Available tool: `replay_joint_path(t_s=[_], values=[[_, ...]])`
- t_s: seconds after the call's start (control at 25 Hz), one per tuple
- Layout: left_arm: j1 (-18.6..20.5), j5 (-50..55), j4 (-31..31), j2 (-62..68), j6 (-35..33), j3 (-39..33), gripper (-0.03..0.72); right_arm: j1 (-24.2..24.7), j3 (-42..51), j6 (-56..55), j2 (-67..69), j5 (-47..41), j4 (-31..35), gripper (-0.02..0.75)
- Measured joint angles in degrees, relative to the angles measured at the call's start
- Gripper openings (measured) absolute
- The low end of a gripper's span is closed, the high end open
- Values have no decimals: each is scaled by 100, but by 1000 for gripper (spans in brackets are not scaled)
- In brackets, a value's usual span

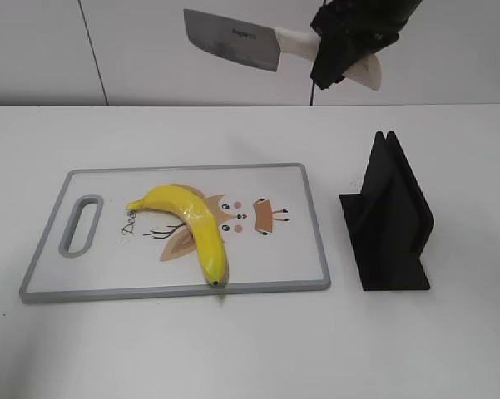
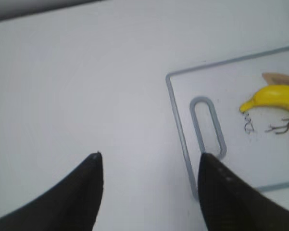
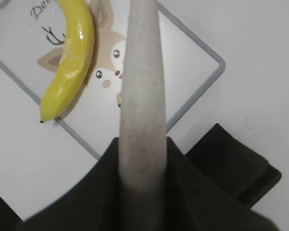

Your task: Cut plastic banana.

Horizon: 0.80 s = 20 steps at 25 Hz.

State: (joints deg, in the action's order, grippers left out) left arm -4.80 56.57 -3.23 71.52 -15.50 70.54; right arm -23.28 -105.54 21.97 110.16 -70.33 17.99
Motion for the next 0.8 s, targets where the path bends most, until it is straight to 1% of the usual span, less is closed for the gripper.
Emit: replay_joint_path(t_s=[0.08, 0.24, 0.44, 0.56, 0.8], values=[[114, 471, 5, -98, 178, -9, 584, 0, 29, -667, -149, 0, -24, 168], [205, 857, 12, -587, 432, -290, 584, 0, 376, -1354, -609, 0, -34, 168], [205, 891, 12, -1670, 564, -929, 584, 0, 1353, -1982, -1410, 40, -196, 168], [210, 761, 12, -2444, 602, -1406, 572, 0, 2036, -2408, -1900, 351, -423, 168], [211, 354, 12, -4001, 625, -2708, 543, 0, 3340, -3378, -2719, 972, -1032, 168]])
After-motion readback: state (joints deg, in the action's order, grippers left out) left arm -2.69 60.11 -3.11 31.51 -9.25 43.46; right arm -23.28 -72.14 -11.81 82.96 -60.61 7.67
